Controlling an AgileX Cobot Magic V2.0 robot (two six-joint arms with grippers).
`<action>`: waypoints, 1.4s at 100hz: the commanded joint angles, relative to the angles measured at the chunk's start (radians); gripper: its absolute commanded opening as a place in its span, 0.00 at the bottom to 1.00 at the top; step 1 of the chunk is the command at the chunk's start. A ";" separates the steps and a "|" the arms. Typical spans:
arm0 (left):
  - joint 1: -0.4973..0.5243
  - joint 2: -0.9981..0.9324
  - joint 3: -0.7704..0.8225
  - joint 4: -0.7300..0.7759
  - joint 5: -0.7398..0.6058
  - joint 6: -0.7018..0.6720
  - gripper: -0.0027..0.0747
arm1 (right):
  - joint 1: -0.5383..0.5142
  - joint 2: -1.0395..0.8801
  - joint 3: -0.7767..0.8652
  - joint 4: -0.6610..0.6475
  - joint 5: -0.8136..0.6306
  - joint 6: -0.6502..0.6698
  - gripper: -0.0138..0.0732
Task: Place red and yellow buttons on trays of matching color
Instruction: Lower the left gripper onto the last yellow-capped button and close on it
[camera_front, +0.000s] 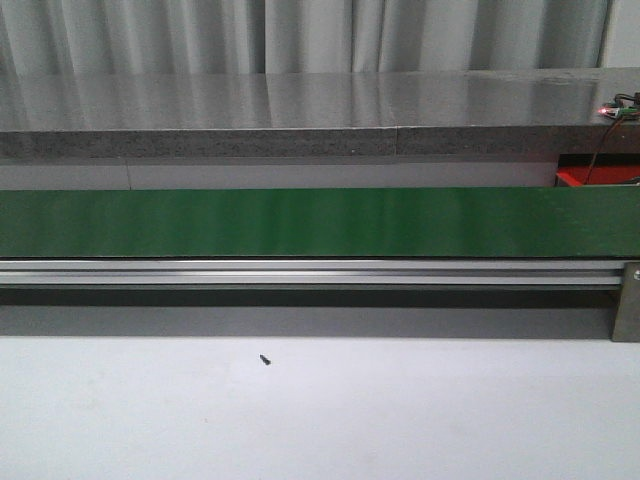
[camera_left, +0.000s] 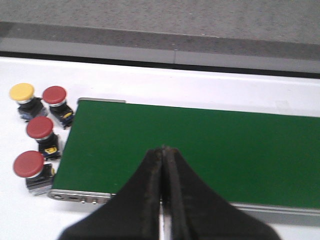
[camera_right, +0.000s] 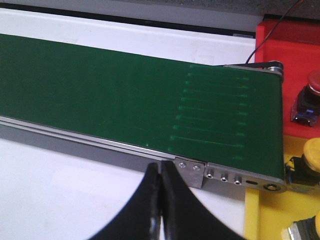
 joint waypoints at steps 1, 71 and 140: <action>0.054 0.045 -0.068 -0.025 -0.075 -0.017 0.04 | 0.001 -0.006 -0.026 0.010 -0.064 -0.004 0.03; 0.241 0.553 -0.411 -0.016 -0.002 -0.065 0.80 | 0.030 -0.006 -0.026 0.012 -0.096 -0.004 0.03; 0.308 1.174 -0.994 -0.132 0.224 -0.367 0.79 | 0.030 -0.006 -0.026 0.053 -0.081 -0.004 0.03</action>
